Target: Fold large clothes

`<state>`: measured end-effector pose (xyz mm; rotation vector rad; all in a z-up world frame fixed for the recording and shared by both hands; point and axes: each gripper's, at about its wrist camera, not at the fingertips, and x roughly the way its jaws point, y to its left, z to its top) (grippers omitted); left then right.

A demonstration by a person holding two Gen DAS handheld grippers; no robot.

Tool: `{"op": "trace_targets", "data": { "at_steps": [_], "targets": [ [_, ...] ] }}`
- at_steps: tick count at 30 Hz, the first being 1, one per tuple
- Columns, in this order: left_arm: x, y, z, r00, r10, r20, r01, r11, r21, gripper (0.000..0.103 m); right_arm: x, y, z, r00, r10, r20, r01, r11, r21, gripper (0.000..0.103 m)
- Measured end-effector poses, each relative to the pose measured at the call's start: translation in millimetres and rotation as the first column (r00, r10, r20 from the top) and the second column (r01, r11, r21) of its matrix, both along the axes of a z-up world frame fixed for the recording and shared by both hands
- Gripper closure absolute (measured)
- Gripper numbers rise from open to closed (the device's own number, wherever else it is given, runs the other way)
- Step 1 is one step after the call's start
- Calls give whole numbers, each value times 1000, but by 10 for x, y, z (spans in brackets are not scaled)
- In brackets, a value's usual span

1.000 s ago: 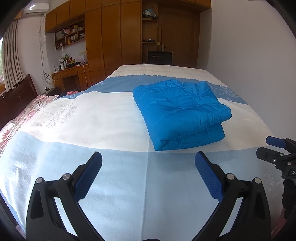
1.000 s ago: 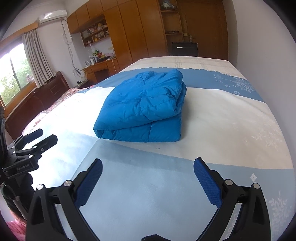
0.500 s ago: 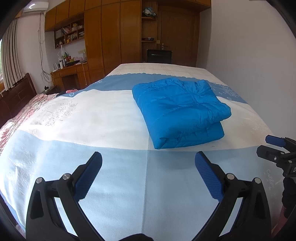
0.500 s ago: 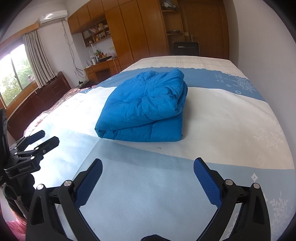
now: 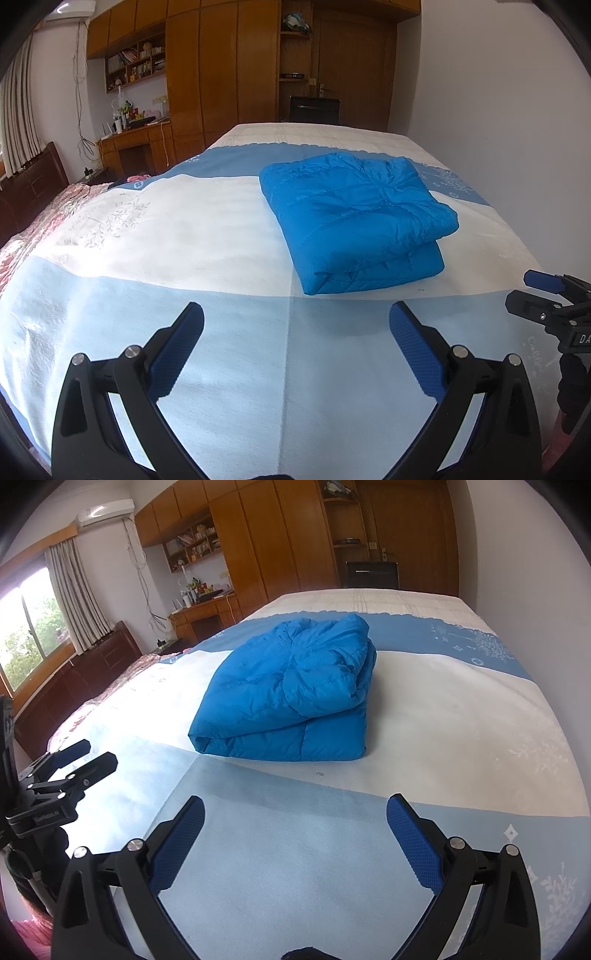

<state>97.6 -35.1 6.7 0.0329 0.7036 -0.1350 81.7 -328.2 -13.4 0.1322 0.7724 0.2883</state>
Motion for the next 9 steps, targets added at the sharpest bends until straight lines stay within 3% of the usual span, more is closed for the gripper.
{"op": "trace_targets", "data": {
  "at_steps": [9],
  "targets": [
    [14, -30, -8, 1000, 4, -5, -4, 1000, 6, 3, 8, 0, -23, 1000, 1, -6, -1, 1000, 1, 4]
  ]
}}
